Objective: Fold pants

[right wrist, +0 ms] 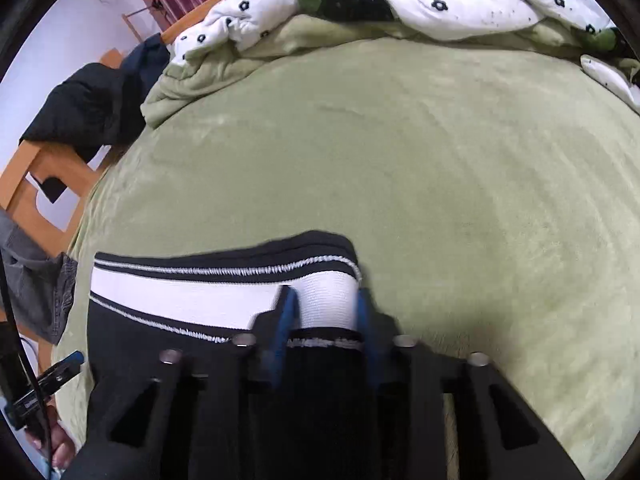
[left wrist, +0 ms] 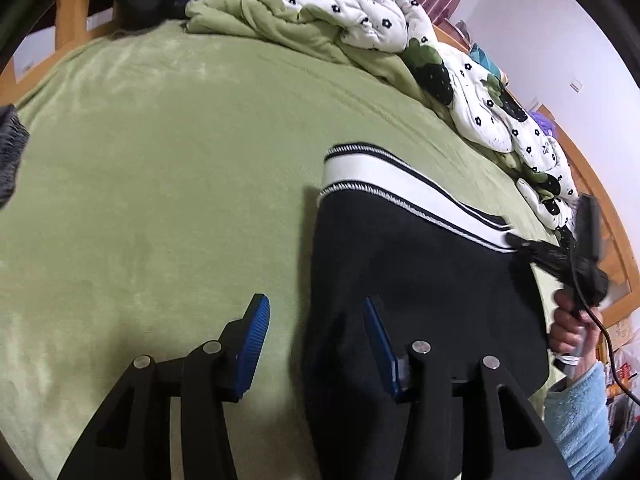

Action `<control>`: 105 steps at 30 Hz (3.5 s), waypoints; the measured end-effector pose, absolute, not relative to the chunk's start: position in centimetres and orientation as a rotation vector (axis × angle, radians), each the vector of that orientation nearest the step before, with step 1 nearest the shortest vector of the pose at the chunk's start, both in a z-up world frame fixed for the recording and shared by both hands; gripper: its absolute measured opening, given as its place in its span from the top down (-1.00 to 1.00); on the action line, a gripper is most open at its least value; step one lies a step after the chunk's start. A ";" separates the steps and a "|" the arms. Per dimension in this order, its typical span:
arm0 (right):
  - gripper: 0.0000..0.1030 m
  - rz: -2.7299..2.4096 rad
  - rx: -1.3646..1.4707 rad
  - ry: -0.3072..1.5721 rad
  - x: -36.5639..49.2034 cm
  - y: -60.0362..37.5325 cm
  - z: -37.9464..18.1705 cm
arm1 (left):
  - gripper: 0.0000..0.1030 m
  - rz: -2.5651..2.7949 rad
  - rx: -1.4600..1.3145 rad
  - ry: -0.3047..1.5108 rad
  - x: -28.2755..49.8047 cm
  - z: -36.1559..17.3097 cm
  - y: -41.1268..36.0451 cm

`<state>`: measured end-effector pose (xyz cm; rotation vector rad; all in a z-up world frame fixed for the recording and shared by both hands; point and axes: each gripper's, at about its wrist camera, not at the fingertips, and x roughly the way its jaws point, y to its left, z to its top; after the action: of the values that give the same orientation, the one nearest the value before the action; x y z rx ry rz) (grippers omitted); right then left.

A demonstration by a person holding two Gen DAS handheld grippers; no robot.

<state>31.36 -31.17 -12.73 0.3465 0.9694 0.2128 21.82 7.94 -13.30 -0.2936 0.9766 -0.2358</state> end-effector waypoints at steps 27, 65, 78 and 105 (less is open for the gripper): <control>0.51 0.066 0.112 0.808 28.0 -28.5 -15.4 | 0.03 -0.277 -0.045 0.853 31.5 -15.6 -3.2; 0.30 0.057 0.215 0.873 6.5 -27.3 -14.6 | 0.14 -0.226 0.152 0.910 7.8 -17.0 3.8; 0.30 0.039 0.245 0.881 5.7 -28.1 -14.9 | 0.81 -0.328 -0.032 0.873 6.1 -16.8 5.6; 0.20 0.054 0.138 0.806 6.1 -27.5 -13.1 | 0.68 -0.281 -0.021 0.880 4.7 -15.2 6.8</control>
<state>6.10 -27.55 -13.12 0.1385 0.8061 0.0543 4.68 6.81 -15.17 -0.0208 0.8797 -0.2810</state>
